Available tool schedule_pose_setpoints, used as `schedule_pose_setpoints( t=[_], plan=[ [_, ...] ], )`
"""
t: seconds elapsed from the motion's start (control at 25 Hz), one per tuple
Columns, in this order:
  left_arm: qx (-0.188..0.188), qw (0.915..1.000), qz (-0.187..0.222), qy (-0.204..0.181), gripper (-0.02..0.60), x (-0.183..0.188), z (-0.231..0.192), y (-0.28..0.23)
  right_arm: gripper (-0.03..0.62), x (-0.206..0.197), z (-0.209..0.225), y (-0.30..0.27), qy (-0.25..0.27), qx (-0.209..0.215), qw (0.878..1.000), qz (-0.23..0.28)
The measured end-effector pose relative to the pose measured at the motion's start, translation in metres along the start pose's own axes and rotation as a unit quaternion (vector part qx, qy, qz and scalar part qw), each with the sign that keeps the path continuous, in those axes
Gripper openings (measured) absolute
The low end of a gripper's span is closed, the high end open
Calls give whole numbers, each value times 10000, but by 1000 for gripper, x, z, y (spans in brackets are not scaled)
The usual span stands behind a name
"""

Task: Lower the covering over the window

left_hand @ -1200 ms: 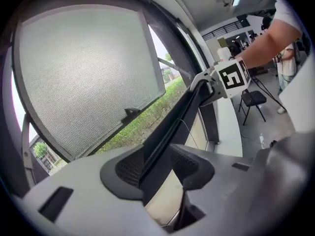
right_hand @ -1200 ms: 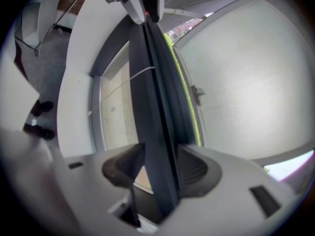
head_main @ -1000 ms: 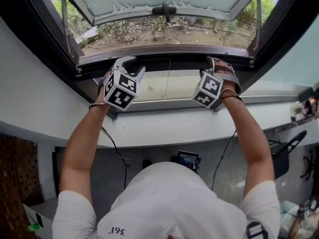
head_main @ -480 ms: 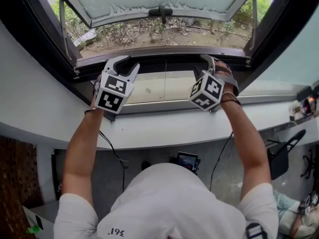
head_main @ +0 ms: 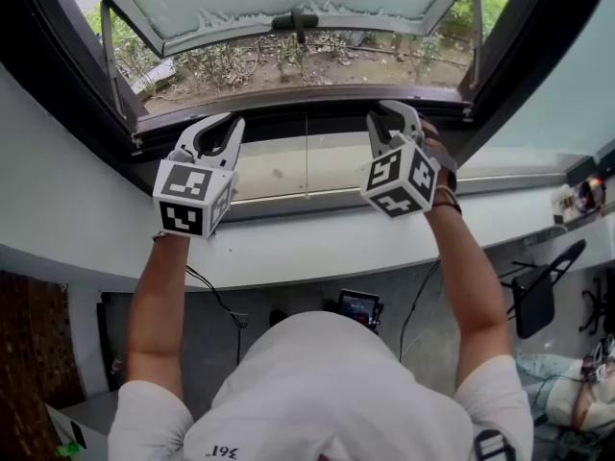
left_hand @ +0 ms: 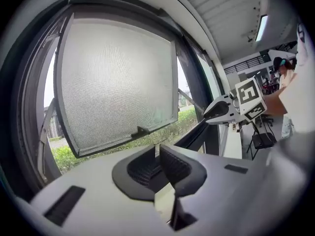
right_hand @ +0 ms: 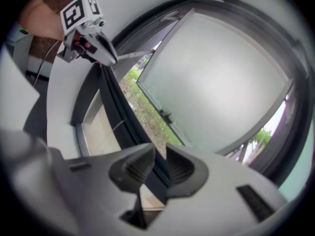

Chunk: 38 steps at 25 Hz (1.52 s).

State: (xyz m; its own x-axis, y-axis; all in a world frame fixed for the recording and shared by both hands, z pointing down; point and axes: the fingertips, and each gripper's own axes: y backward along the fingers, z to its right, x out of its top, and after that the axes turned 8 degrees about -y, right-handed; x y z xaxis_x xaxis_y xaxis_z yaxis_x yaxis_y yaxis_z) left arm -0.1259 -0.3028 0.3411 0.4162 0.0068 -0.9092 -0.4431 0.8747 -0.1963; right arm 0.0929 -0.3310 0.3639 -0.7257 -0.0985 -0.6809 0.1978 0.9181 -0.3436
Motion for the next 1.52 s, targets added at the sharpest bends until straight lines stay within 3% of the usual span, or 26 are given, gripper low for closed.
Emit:
schedule_pose_setpoints(
  t=[0.2, 0.64, 1.2, 1.32, 1.52],
  plan=[
    [-22, 9988, 261, 403, 32, 0, 17, 17, 58, 0, -2, 23, -708, -9, 9972, 244],
    [-204, 9919, 516, 1139, 32, -20, 65, 52, 41, -26, -30, 51, -1483, 105, 9884, 298],
    [-402, 9833, 337, 1741, 31, -44, 122, 73, 32, -56, -72, 68, -1899, 619, 9795, 254],
    [-368, 9830, 254, 1779, 31, -48, 133, 76, 32, -63, -75, 73, -2104, 734, 9745, 273],
    [-259, 9816, 143, 1885, 29, -53, 149, 81, 32, -76, -86, 82, -2714, 1043, 9563, 322]
  ],
)
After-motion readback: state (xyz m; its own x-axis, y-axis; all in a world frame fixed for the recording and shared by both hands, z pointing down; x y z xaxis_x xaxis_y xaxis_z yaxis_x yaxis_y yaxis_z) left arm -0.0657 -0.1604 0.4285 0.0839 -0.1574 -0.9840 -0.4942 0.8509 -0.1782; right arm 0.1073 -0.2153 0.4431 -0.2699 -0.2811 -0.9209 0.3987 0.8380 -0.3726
